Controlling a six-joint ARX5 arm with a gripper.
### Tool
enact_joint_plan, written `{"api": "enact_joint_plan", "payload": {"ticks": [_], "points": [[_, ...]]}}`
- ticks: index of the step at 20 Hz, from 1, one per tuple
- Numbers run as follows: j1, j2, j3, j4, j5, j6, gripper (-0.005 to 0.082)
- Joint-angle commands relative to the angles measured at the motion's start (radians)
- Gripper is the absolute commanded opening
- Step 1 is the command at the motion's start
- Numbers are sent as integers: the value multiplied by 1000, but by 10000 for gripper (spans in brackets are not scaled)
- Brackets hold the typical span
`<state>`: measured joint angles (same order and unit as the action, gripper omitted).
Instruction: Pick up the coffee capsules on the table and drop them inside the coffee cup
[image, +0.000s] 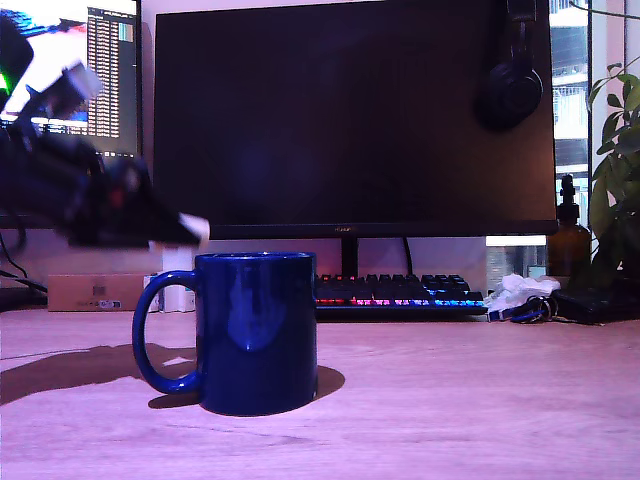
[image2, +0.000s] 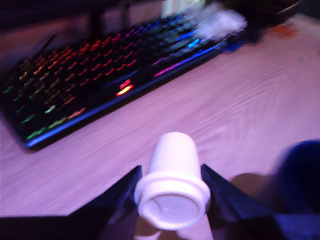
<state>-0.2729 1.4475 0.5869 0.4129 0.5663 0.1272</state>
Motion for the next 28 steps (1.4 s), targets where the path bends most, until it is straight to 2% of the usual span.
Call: {"api": "enact_joint_plan", "payload": {"ticks": [1, 5, 8, 12, 16, 19, 28], "points": [[0, -38, -1, -32, 40, -17, 173], [-20, -102, -1, -84, 103, -25, 173], [-71, -113, -1, -101, 134, -24, 173], [-165, -113, -1, -106, 131, -23, 172], [-223, -113, -1, -114, 96, -14, 160], [-234, -113, -1, -130, 72, -9, 160], [-234, -113, -1, -136, 64, 5, 161]]}}
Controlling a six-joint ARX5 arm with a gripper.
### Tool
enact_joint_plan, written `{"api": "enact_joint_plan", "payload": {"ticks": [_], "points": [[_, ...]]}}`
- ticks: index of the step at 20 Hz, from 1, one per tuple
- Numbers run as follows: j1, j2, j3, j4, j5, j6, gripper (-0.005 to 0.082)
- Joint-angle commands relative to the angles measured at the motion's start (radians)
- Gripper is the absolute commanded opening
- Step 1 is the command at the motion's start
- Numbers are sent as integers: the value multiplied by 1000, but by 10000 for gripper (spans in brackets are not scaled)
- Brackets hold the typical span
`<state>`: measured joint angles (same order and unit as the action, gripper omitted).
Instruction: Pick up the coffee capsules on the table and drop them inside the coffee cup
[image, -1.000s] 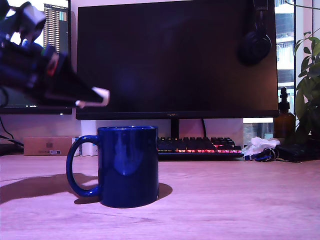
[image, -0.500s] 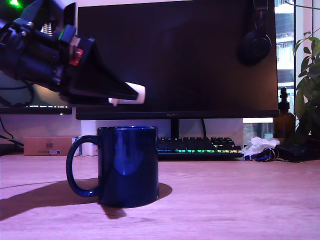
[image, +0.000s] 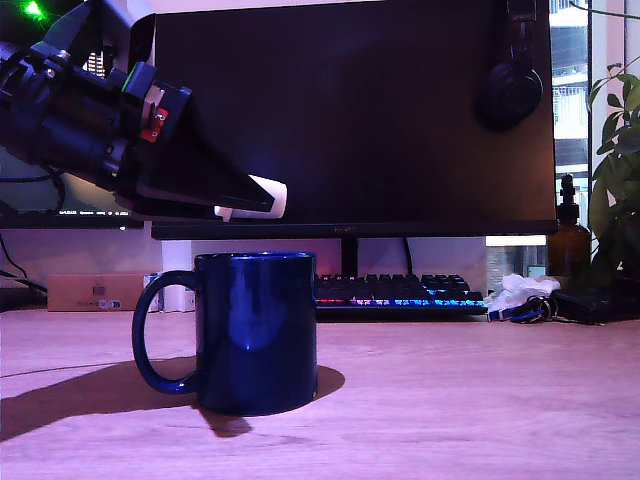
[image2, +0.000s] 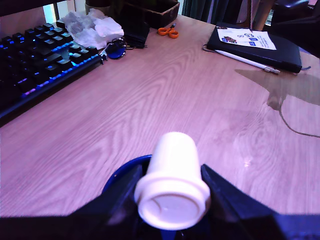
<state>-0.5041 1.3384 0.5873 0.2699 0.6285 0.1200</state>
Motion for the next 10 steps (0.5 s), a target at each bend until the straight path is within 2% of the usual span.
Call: {"api": "enact_joint_plan", "payload": {"ticks": [1, 2, 3, 5, 6, 10], "points": [[-3, -4, -2, 6, 2, 12, 165], [-3, -4, -2, 6, 2, 12, 173], [-3, -4, -2, 6, 3, 12, 237], [-3, -4, -2, 6, 3, 13, 504], [-3, -4, -2, 2, 2, 14, 570], [-3, -3, -2, -32, -13, 19, 572]]}}
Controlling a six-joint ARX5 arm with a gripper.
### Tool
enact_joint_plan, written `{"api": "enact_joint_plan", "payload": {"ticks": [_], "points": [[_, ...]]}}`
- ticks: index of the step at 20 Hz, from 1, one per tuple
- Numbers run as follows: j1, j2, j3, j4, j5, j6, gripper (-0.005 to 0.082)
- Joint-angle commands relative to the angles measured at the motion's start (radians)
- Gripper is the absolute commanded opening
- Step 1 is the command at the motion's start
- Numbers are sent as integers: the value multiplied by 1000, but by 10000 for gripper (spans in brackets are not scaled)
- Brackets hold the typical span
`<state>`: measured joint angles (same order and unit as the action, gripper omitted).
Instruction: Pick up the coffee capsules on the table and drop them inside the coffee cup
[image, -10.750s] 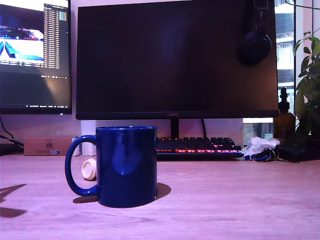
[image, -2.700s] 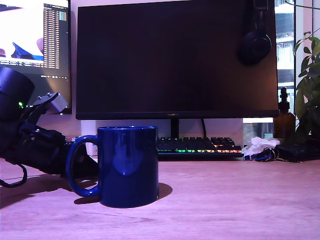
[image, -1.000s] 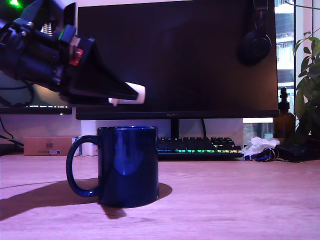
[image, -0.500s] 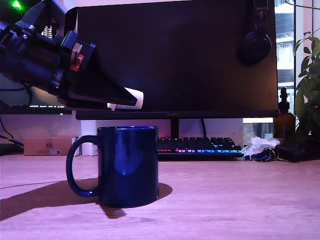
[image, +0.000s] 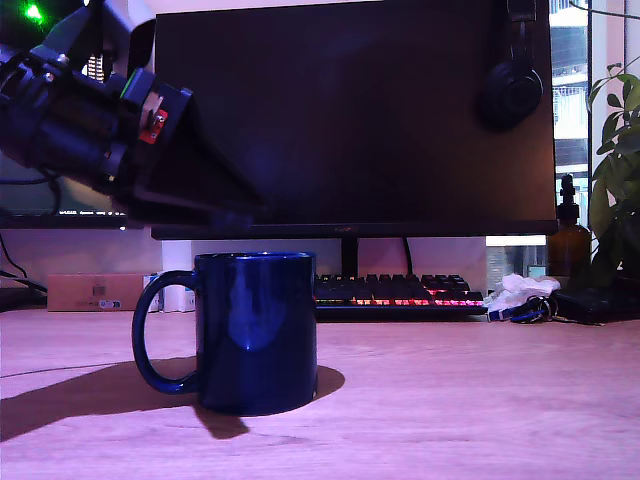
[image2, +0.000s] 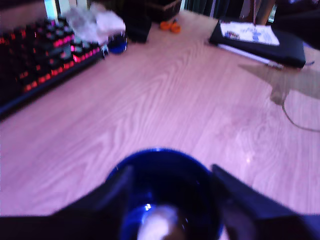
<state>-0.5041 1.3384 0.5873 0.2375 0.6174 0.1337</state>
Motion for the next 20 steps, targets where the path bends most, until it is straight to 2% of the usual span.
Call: {"api": "enact_joint_plan", "payload": {"ticks": [1, 8, 10, 16, 20], "points": [[-3, -3, -2, -1, -2, 6, 572], [-2, -4, -2, 1, -2, 6, 558], [-2, -4, -2, 1, -2, 5, 475], [-2, -6, -1, 1, 0, -3, -22], [-2, -6, -1, -5, -2, -14, -21]]}}
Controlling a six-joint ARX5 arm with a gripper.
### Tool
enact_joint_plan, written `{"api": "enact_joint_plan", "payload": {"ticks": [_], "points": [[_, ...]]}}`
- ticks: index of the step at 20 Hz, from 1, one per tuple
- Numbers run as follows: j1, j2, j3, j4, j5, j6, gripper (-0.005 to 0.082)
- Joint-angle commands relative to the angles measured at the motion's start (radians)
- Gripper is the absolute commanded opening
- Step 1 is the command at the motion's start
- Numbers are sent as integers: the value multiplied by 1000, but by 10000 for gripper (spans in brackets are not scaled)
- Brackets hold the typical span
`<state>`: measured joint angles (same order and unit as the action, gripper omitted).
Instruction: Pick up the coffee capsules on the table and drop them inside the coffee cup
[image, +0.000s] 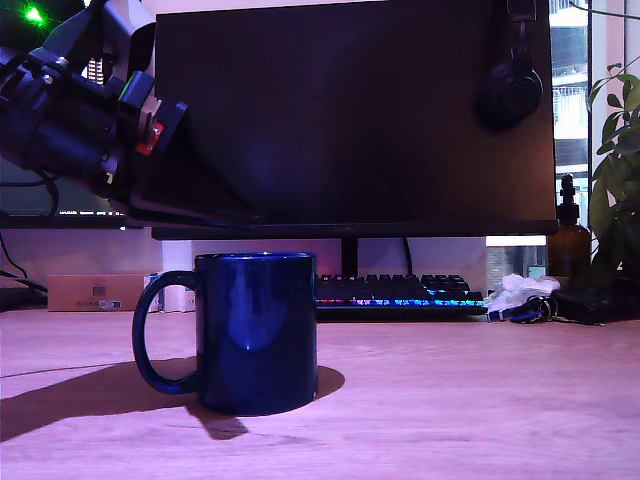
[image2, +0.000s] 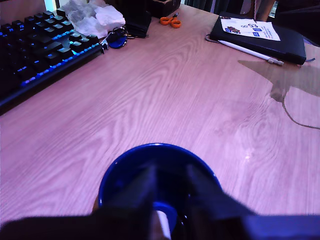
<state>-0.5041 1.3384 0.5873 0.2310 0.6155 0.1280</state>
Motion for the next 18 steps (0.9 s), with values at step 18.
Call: {"api": "enact_joint_plan", "payload": {"ticks": [18], "points": [[7, -261, -43, -253, -209, -95, -21]]}}
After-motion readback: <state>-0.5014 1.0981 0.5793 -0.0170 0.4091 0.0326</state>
